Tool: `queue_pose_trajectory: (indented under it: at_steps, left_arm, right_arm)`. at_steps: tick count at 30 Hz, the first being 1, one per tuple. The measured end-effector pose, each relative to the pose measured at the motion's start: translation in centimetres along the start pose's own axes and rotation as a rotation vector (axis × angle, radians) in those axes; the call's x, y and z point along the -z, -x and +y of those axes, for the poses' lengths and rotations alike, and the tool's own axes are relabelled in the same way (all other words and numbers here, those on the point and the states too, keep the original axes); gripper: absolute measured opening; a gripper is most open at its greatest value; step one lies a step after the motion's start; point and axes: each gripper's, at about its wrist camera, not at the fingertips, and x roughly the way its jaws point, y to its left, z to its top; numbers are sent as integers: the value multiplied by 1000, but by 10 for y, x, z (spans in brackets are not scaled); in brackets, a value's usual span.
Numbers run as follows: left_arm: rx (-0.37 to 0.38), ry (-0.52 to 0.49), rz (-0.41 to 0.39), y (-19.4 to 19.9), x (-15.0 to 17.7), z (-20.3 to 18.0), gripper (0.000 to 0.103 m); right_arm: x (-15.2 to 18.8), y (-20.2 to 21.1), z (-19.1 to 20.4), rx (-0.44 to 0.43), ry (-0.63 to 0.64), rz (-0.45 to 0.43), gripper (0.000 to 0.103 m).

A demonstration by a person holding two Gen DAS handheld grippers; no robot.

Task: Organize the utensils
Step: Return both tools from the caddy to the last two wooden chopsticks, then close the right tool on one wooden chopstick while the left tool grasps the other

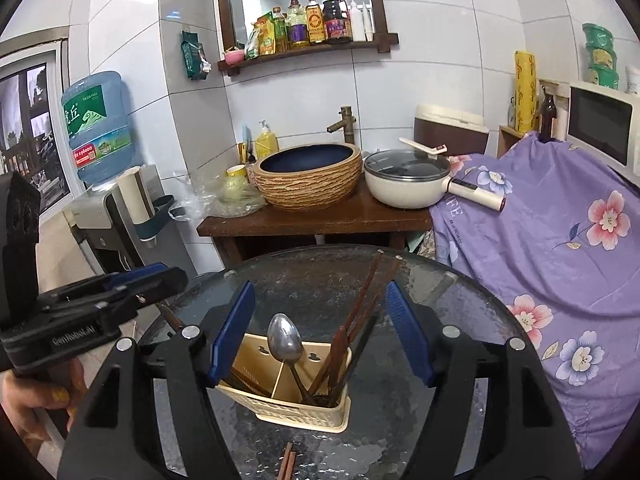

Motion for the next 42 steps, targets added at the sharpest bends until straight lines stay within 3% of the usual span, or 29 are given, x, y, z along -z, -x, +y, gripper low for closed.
queue_pose_trajectory:
  at_steps: [2, 4, 9, 16, 25, 32, 42]
  left_arm:
    - [2, 6, -34, 12, 3, 1, 57]
    - [-5, -4, -69, 25, 10, 1, 60]
    - [-60, -53, -122, 56, 59, 0, 79]
    - [-120, -85, -59, 69, 147, 6, 79]
    - [-135, -109, 49, 74, 233, 3, 80]
    - [-151, -97, 77, 81, 267, 1, 79]
    - [-163, -116, 127, 84, 296, -7, 79]
  right_arm:
    - [10, 12, -2, 10, -8, -27, 70]
    - [24, 22, -3, 16, -2, -39, 71]
    - [91, 48, -4, 3, 12, -11, 72]
    - [202, 69, -1, 8, 37, 109, 72]
    - [295, 88, 19, 1, 58, 222, 71]
    - [337, 98, 39, -1, 106, 270, 66]
    - [361, 100, 49, 10, 92, 309, 59]
